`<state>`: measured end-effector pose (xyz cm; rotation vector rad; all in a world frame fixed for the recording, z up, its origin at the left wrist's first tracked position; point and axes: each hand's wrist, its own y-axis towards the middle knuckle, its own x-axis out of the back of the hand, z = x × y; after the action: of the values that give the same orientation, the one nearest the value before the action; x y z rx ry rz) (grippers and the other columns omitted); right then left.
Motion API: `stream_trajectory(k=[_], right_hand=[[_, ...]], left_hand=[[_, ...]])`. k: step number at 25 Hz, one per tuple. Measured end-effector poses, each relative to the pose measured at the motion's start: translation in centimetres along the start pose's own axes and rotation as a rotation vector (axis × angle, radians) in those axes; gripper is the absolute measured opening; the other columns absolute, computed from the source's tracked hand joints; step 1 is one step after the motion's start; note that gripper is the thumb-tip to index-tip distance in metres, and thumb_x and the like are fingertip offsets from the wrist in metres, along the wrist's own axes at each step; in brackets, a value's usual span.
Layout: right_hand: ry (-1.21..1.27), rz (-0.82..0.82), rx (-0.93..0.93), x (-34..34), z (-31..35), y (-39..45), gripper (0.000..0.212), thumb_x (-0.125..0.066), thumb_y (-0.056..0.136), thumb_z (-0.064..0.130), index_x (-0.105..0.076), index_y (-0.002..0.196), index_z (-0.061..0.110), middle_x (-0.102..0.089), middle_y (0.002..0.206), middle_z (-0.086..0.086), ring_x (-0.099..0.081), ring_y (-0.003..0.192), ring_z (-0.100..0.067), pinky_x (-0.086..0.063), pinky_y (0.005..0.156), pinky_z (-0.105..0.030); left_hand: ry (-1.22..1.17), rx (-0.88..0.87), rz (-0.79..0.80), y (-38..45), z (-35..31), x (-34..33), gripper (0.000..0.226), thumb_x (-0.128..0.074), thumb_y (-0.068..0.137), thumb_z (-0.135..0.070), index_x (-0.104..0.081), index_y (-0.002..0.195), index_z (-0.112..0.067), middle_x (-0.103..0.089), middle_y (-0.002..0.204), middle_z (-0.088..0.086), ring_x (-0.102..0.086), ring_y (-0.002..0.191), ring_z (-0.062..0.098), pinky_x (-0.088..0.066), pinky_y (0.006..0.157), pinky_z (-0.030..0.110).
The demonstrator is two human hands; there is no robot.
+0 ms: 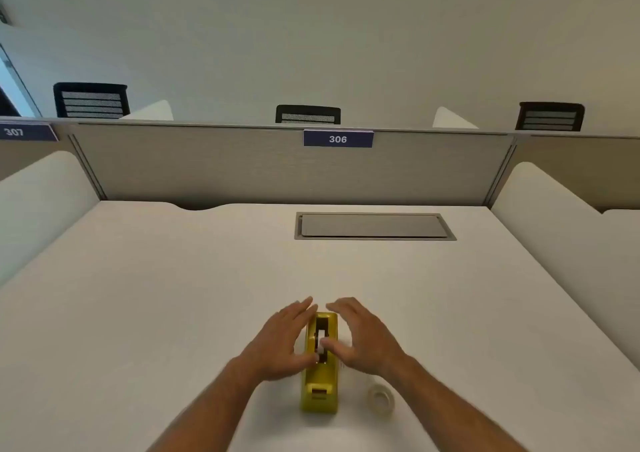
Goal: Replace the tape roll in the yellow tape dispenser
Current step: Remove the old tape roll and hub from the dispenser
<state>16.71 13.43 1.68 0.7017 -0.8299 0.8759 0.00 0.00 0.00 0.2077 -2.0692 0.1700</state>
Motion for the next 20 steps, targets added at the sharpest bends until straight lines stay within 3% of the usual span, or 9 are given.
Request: stream_trajectory(k=[5, 10, 20], right_hand=[[-0.145, 0.147, 0.033, -0.6, 0.4, 0.3, 0.064, -0.062, 0.076, 0.063, -0.052, 0.132, 0.034, -0.045, 0.129, 0.009, -0.043, 0.116, -0.01, -0.055, 0.084, -0.032], [-0.153, 0.149, -0.012, -0.6, 0.5, 0.9, 0.051, -0.065, 0.076, 0.057, -0.063, 0.122, 0.034, -0.047, 0.12, 0.009, -0.046, 0.107, -0.01, -0.053, 0.077, -0.027], [-0.018, 0.085, -0.067, -0.9, 0.6, 1.2, 0.047, -0.07, 0.075, 0.051, -0.064, 0.117, 0.032, -0.053, 0.11, 0.012, -0.049, 0.097, -0.005, -0.046, 0.074, -0.018]], left_hand=[[-0.076, 0.008, 0.014, -0.4, 0.0, -1.1, 0.109, -0.061, 0.067, -0.078, -0.011, 0.154, -0.034, -0.007, 0.164, -0.016, -0.012, 0.149, 0.006, -0.018, 0.118, 0.029], [-0.097, 0.026, 0.025, -0.2, -0.1, -0.9, 0.112, -0.066, 0.065, -0.076, -0.012, 0.154, -0.034, -0.008, 0.164, -0.016, -0.013, 0.149, 0.006, -0.021, 0.12, 0.032], [-0.184, 0.08, 0.062, -0.2, -0.3, -0.7, 0.114, -0.074, 0.063, -0.07, -0.014, 0.153, -0.035, -0.01, 0.164, -0.016, -0.015, 0.149, 0.009, -0.025, 0.121, 0.037]])
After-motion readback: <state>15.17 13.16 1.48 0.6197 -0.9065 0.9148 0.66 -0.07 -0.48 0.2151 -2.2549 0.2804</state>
